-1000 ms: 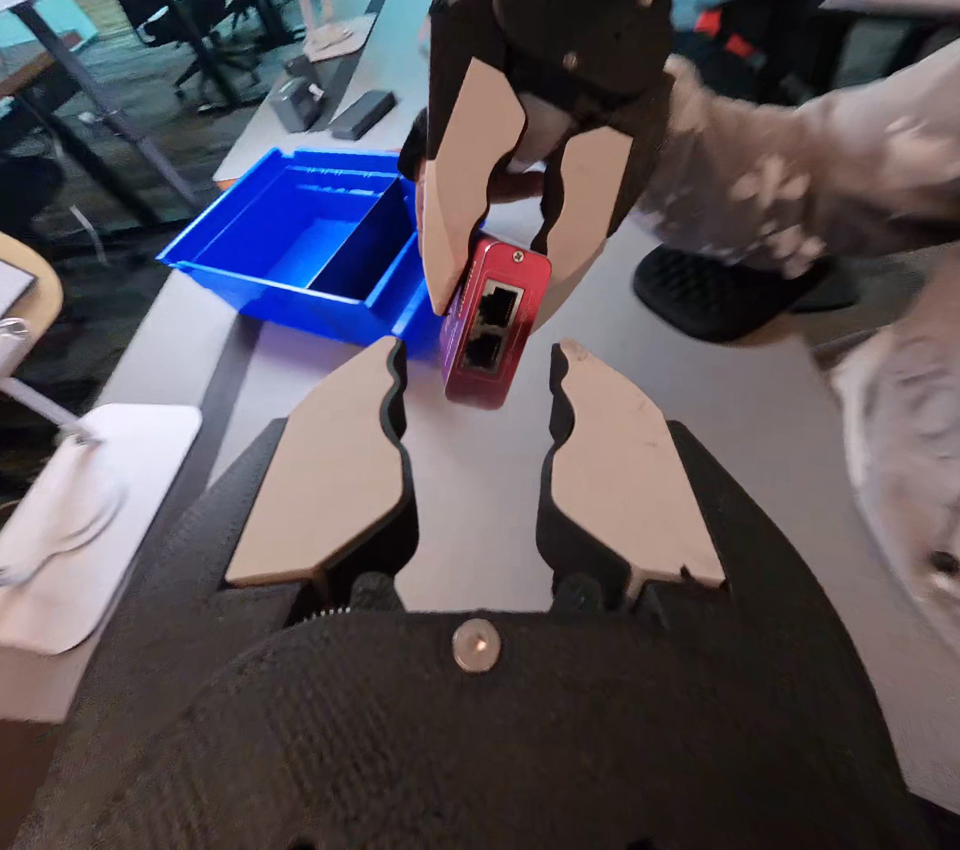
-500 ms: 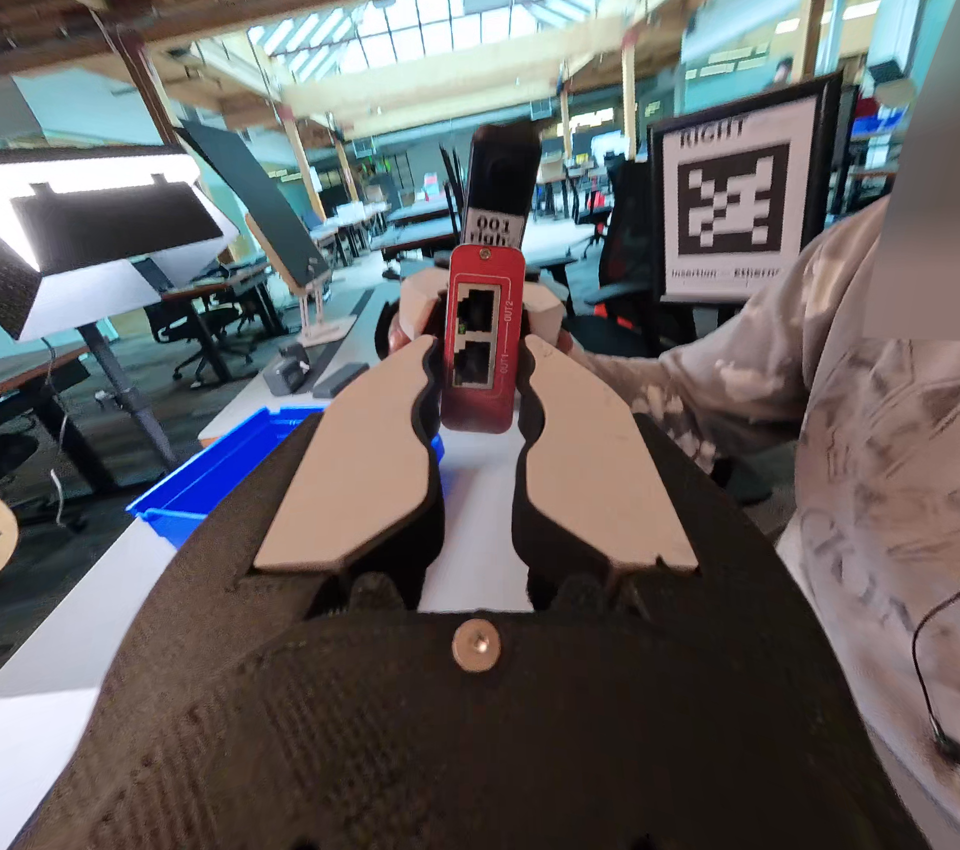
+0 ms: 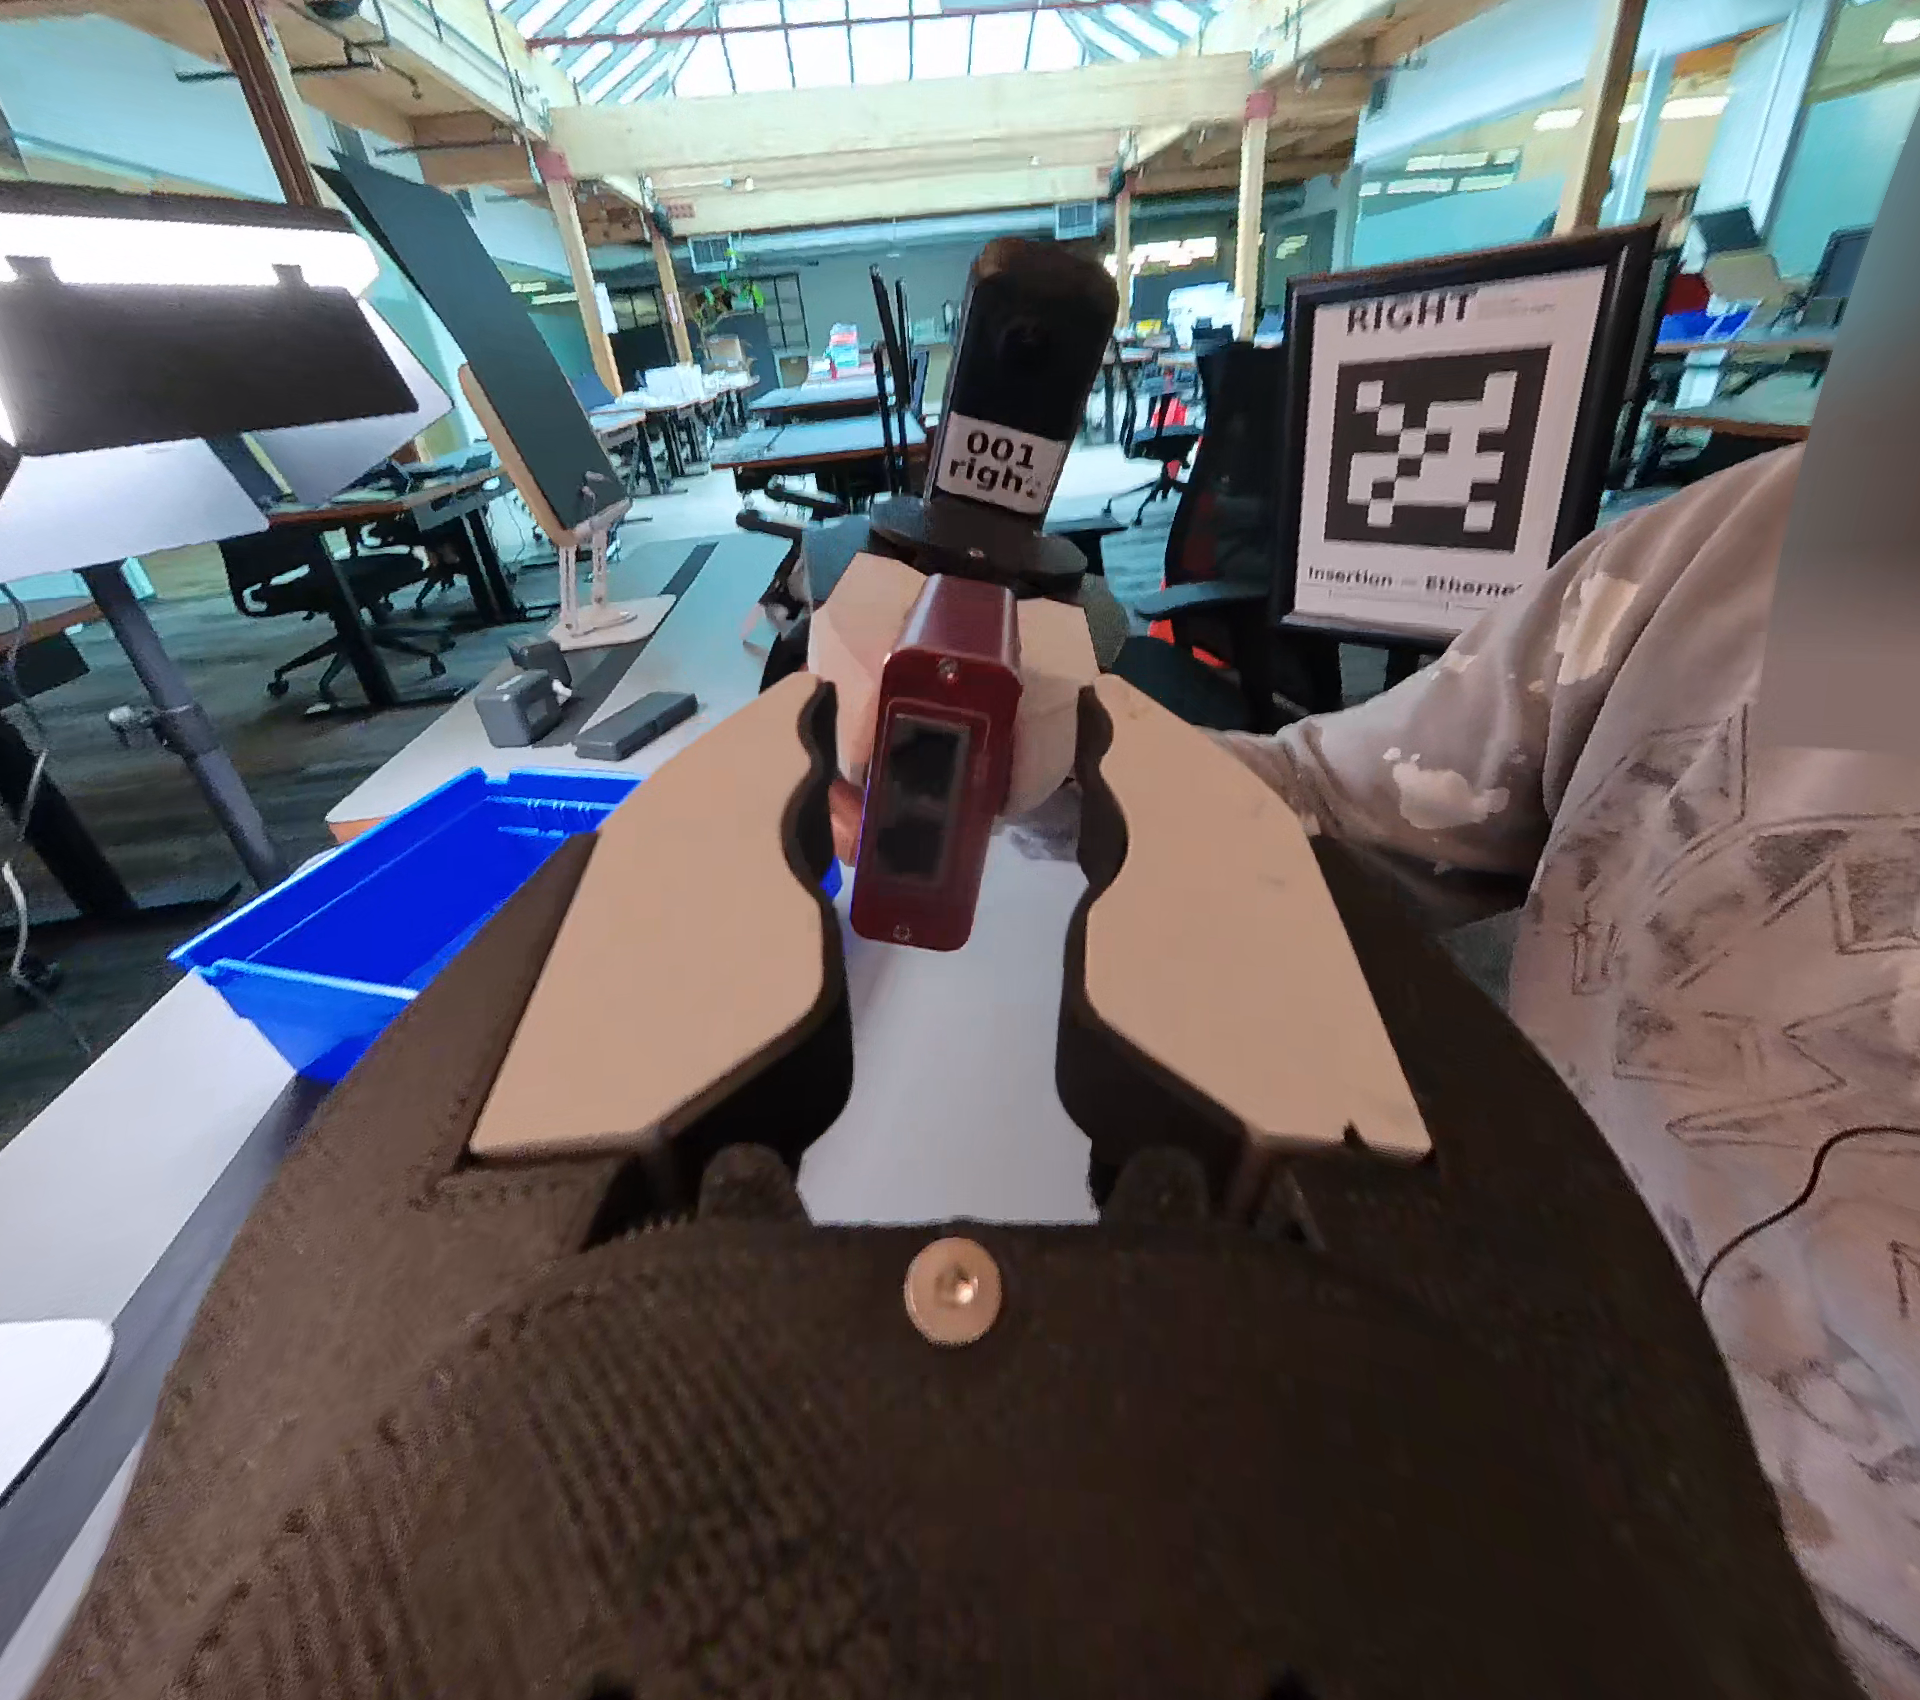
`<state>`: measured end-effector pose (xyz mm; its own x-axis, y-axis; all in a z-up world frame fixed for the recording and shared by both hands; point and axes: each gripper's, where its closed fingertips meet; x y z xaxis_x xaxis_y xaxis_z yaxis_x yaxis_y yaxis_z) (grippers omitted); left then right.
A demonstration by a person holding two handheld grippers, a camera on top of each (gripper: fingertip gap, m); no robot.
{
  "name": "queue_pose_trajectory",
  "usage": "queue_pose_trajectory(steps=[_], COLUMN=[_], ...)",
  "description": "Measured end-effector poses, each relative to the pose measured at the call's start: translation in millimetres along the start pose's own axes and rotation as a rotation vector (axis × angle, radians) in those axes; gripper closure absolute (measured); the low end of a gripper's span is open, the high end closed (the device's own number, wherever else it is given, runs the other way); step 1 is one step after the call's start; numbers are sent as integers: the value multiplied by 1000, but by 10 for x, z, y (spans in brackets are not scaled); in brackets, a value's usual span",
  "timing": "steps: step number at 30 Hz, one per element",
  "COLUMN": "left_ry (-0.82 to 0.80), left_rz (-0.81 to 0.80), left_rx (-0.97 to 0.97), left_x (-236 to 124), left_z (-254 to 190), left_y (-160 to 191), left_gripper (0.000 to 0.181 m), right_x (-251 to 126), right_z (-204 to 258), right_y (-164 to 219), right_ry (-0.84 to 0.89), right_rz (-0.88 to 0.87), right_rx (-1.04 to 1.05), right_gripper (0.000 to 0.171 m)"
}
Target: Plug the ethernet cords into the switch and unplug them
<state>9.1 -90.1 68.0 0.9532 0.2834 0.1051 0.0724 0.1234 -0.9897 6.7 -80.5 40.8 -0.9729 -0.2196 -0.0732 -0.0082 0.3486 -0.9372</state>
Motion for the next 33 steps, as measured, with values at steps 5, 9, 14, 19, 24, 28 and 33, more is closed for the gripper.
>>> queue_pose_trajectory(steps=[5,9,14,19,24,28,33], left_ry=[-53,-82,-81,-34,-31,-39,-87], left_rz=[108,47,-36,-84,-89,-17,-1], left_rx=[83,112,110,122,127,106,108], left_x=[21,56,101,152,181,152,-29], left_z=[32,54,41,-28,-38,-21,16], left_y=[135,67,2,10,28,66,-72], left_gripper=[153,154,154,154,154,154,153], right_x=[98,84,54,79,90,97,76], right_z=[28,-24,-38,28,48,41,-30], right_y=[84,44,-20,-55,-65,-39,24], right_ry=[-4,29,47,8,-9,-10,5], right_rz=[25,-10,-49,-76,-84,-74,-65], right_rx=[-2,2,-7,4,22,28,47], right_gripper=[144,142,140,140,142,142,142])
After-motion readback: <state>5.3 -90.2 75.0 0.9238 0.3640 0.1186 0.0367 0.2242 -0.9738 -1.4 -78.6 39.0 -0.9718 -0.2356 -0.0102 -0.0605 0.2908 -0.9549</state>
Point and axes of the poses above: each gripper's, where its closed fingertips meet, x out along the fingers, y out of its underside, z = x × y across the jaws
